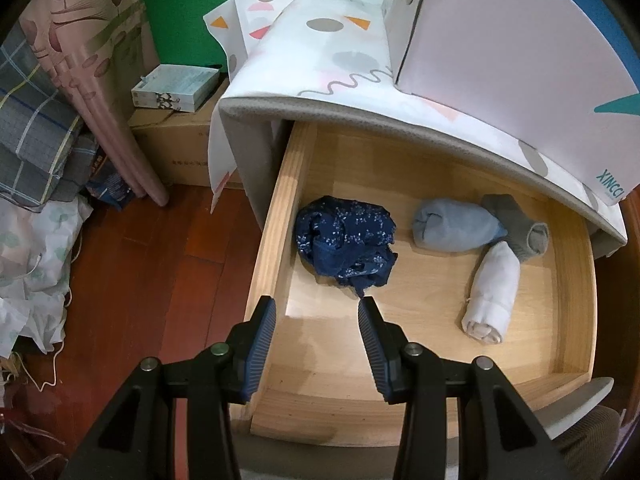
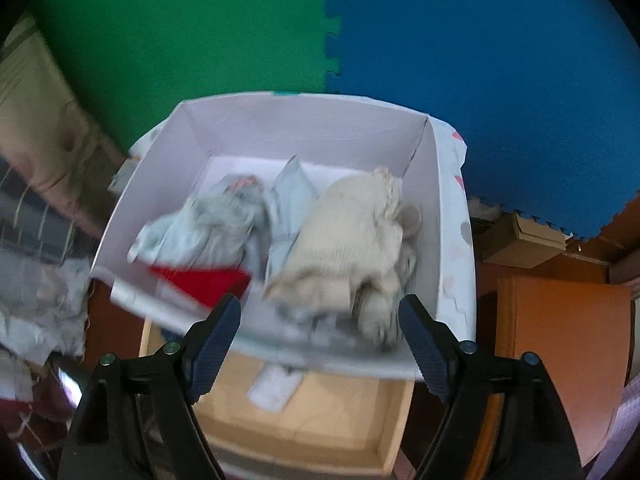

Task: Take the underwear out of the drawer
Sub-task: 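Move the right tool back over the drawer toward the white rolled sock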

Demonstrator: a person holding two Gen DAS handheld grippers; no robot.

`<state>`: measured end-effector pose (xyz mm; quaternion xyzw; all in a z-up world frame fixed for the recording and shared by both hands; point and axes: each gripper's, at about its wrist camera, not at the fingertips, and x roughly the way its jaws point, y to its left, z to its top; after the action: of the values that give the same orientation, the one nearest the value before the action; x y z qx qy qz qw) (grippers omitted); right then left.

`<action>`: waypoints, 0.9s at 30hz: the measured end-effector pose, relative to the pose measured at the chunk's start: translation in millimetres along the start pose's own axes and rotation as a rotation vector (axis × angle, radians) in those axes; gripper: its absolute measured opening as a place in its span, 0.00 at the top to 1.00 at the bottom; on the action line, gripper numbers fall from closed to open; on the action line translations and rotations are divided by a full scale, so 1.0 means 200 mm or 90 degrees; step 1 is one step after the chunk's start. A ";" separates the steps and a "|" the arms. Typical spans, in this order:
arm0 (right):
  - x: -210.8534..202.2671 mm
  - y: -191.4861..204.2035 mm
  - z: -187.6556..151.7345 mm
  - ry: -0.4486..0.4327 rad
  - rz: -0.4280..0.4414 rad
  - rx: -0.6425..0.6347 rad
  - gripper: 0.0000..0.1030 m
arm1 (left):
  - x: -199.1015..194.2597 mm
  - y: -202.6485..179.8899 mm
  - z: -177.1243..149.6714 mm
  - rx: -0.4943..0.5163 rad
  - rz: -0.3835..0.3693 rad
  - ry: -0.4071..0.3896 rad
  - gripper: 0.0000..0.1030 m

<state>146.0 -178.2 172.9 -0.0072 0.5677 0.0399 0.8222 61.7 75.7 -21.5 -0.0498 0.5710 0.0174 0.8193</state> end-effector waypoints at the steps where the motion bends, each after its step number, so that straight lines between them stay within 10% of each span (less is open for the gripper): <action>1: -0.02 0.00 -0.04 0.004 0.002 -0.005 0.23 | 0.00 0.00 0.00 0.001 0.000 0.001 0.58; 15: 0.29 0.08 -0.67 0.122 0.021 -0.034 0.23 | 0.01 -0.01 -0.01 0.018 0.015 0.002 0.58; 27: 0.76 0.24 -0.77 0.179 0.014 0.024 0.30 | 0.02 -0.02 -0.01 0.021 0.006 0.013 0.58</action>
<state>52.6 -131.2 -21.5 0.0089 0.6783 0.0369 0.7338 60.4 71.4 -25.3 -0.0339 0.5799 0.0112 0.8139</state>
